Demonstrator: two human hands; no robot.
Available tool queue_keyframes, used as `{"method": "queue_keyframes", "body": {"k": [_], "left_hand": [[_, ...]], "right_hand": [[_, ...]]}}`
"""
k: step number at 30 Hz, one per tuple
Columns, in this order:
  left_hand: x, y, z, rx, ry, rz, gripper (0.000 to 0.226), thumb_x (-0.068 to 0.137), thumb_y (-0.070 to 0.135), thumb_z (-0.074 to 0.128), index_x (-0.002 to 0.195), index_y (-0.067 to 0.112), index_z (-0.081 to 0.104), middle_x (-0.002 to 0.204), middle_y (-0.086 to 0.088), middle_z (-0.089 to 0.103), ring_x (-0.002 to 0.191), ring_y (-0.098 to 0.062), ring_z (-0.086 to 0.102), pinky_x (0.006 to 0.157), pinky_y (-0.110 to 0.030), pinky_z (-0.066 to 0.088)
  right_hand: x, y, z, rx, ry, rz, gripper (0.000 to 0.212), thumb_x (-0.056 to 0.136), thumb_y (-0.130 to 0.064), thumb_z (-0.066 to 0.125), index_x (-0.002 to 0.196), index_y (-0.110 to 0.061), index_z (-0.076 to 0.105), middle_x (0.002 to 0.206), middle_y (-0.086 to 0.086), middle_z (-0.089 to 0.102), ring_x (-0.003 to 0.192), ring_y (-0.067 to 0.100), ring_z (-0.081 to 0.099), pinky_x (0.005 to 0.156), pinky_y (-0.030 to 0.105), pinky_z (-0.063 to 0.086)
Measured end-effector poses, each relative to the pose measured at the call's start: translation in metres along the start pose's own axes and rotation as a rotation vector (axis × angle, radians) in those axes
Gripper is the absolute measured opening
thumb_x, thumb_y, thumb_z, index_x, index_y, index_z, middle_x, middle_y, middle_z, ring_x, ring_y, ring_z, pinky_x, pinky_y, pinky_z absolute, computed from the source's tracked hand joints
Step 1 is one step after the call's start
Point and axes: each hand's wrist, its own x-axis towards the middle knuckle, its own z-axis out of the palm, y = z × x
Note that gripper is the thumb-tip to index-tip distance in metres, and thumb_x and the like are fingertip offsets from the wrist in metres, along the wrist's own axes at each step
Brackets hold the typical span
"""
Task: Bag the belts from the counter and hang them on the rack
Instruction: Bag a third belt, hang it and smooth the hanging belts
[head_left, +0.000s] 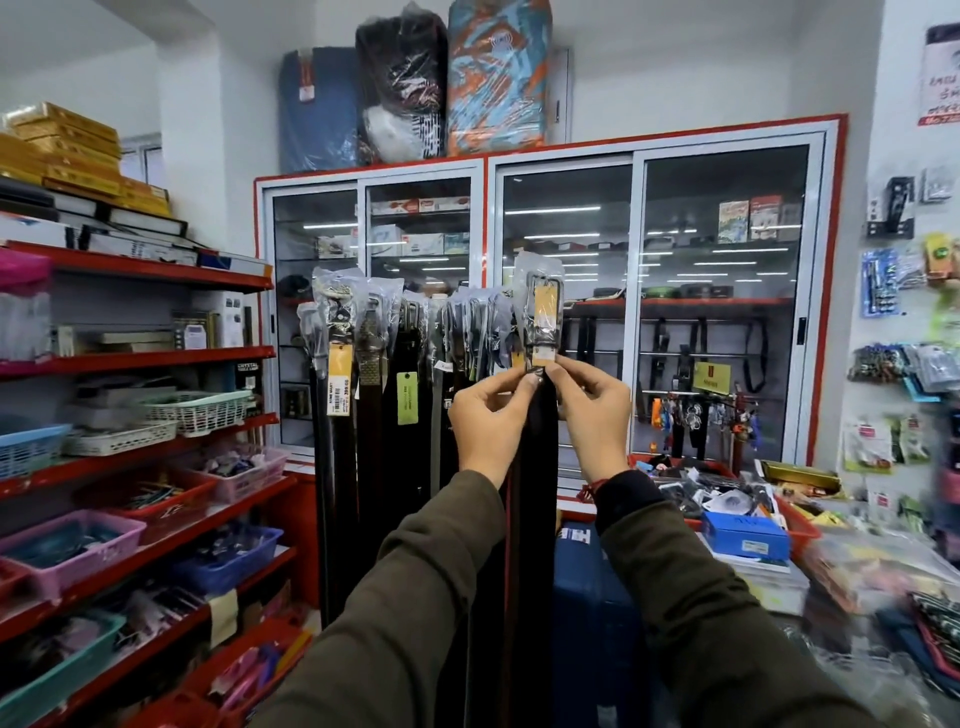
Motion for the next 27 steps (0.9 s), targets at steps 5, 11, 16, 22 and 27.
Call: {"method": "queue_keyframes", "body": {"k": [5, 11, 16, 22, 27], "left_hand": [[0.006, 0.003, 0.001, -0.065, -0.015, -0.104, 0.023, 0.088, 0.014, 0.075, 0.109, 0.006, 0.076, 0.088, -0.007, 0.077, 0.066, 0.003, 0.070, 0.060, -0.021, 0.059], [0.004, -0.013, -0.007, -0.067, 0.014, -0.149, 0.017, 0.087, 0.016, 0.076, 0.104, 0.014, 0.078, 0.098, -0.013, 0.079, 0.096, -0.026, 0.076, 0.078, -0.041, 0.064], [0.009, -0.008, -0.012, 0.214, -0.028, 0.016, 0.026, 0.089, 0.018, 0.073, 0.116, 0.014, 0.074, 0.094, 0.001, 0.074, 0.082, -0.012, 0.072, 0.079, -0.044, 0.064], [0.029, 0.001, -0.021, 0.665, -0.192, 0.458, 0.079, 0.092, 0.020, 0.065, 0.158, 0.022, 0.022, 0.161, -0.002, 0.027, 0.144, -0.018, 0.038, 0.118, -0.026, 0.030], [0.064, -0.003, -0.031, 1.246, -0.316, 0.806, 0.084, 0.096, 0.039, 0.047, 0.160, 0.018, -0.004, 0.171, -0.002, -0.007, 0.158, -0.026, -0.002, 0.127, -0.050, 0.016]], "right_hand": [[0.011, 0.006, 0.006, -0.002, 0.001, 0.070, 0.008, 0.084, -0.022, 0.075, 0.083, -0.030, 0.079, 0.094, 0.007, 0.080, 0.084, 0.017, 0.070, 0.093, 0.053, 0.058], [0.009, 0.018, 0.008, -0.053, -0.044, 0.121, 0.015, 0.085, -0.022, 0.075, 0.099, -0.017, 0.079, 0.099, 0.011, 0.079, 0.096, 0.028, 0.074, 0.093, 0.056, 0.057], [0.005, 0.016, 0.005, -0.286, -0.121, -0.129, 0.055, 0.096, -0.021, 0.060, 0.148, -0.024, 0.042, 0.140, 0.003, 0.057, 0.122, 0.020, 0.061, 0.108, 0.043, 0.049], [0.025, 0.030, -0.007, -0.739, -0.271, -0.537, 0.067, 0.105, -0.021, 0.041, 0.161, -0.024, 0.005, 0.171, -0.007, -0.002, 0.159, 0.017, -0.006, 0.128, 0.033, 0.007], [0.047, 0.037, -0.007, -0.922, -0.393, -0.672, 0.066, 0.105, -0.033, 0.038, 0.161, -0.024, 0.004, 0.171, -0.005, -0.001, 0.159, 0.019, -0.008, 0.128, 0.050, 0.014]]}}
